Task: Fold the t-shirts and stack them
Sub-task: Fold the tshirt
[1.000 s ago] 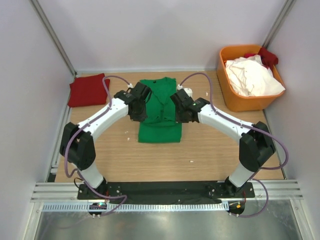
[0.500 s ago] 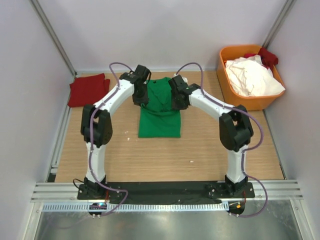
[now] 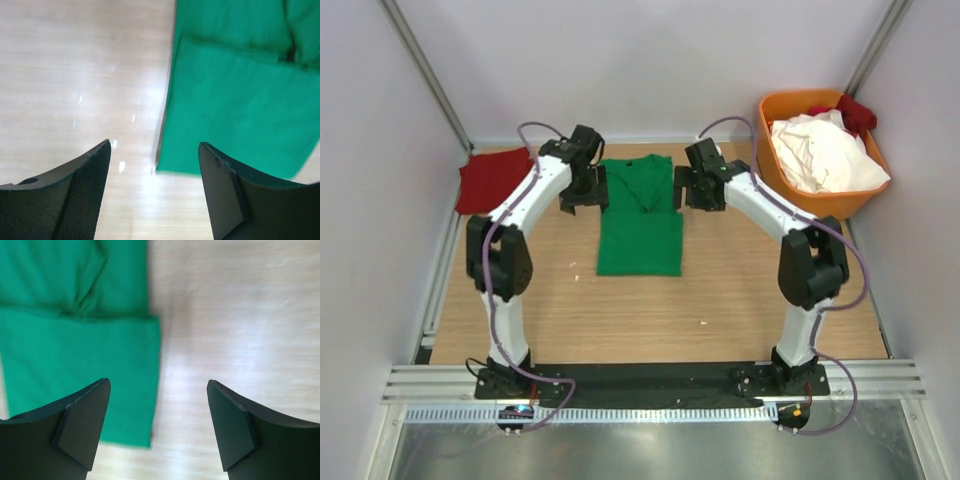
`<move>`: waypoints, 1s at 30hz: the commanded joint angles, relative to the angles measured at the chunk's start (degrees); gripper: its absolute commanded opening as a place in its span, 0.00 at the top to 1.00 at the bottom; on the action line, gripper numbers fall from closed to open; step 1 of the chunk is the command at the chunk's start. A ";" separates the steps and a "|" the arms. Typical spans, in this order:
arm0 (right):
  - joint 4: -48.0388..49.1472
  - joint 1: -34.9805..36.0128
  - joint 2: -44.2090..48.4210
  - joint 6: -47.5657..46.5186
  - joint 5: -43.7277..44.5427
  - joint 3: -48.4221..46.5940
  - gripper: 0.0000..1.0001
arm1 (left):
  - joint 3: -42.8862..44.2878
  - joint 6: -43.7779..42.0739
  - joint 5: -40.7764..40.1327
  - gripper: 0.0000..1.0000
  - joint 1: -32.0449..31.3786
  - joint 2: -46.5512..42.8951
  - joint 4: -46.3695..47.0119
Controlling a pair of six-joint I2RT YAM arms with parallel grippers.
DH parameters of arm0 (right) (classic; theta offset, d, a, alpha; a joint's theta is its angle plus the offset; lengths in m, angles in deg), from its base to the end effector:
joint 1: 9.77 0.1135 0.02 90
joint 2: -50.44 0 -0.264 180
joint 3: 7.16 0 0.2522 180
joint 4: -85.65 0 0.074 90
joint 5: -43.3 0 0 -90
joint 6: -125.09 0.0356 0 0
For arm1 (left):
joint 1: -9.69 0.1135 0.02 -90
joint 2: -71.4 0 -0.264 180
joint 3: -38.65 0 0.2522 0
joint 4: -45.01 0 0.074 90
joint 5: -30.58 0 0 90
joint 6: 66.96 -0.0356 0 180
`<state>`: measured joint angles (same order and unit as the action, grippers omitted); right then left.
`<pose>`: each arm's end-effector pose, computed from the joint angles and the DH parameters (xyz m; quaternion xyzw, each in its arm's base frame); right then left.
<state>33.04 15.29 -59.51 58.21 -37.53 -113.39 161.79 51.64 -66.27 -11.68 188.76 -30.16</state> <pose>0.3849 0.1737 0.2545 0.0070 0.9543 0.0480 0.2948 0.4027 -0.1530 0.2710 -0.0726 0.9795 -0.0221 0.1867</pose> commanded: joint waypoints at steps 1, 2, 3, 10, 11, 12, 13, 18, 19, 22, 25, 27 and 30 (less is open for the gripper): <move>7.10 0.78 10.87 4.20 -12.91 11.40 0.16 | -13.86 2.85 3.92 0.29 -0.17 -11.25 6.72; 11.47 0.78 12.38 5.44 -18.60 17.87 0.15 | -17.41 3.56 5.34 0.30 -0.08 -13.10 11.09; 13.78 0.87 13.61 6.67 -21.01 21.15 0.16 | -24.32 4.26 6.49 0.31 -0.08 -16.78 13.40; 28.38 1.22 23.20 15.37 -25.42 40.77 0.16 | -45.03 10.25 15.90 0.34 0.01 -26.12 31.25; 29.87 1.22 23.73 15.82 -25.43 43.14 0.17 | -46.44 10.60 15.99 0.32 0.01 -26.65 32.39; 30.67 1.31 23.73 16.34 -25.34 44.29 0.18 | -49.15 10.95 16.08 0.28 0.01 -27.09 35.10; 31.55 1.31 23.73 16.87 -25.43 45.43 0.18 | -50.57 11.21 16.08 0.25 0.01 -28.32 36.43; 38.58 1.31 22.25 19.60 -26.31 51.59 0.22 | -55.68 12.62 14.50 0.22 -0.08 -29.12 40.66; 40.41 1.31 21.54 19.69 -26.66 51.86 0.25 | -55.77 12.62 14.32 0.23 -0.08 -28.16 41.19; 40.87 1.40 19.25 19.95 -26.83 51.86 0.32 | -56.21 12.71 14.32 0.27 -0.08 -26.40 41.98; 41.22 1.48 18.81 20.13 -26.84 52.30 0.40 | -56.91 12.97 14.50 0.28 0.01 -25.60 42.86; 41.22 1.48 19.07 20.13 -26.48 52.91 0.43 | -57.44 13.41 15.55 0.32 -0.08 -25.34 43.30; 41.31 1.48 19.07 20.13 -26.48 53.35 0.47 | -58.40 14.46 15.99 0.34 -0.60 -26.22 43.74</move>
<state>72.97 16.39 -40.08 77.81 -64.15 -61.02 104.20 64.82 -51.76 -11.74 163.27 10.71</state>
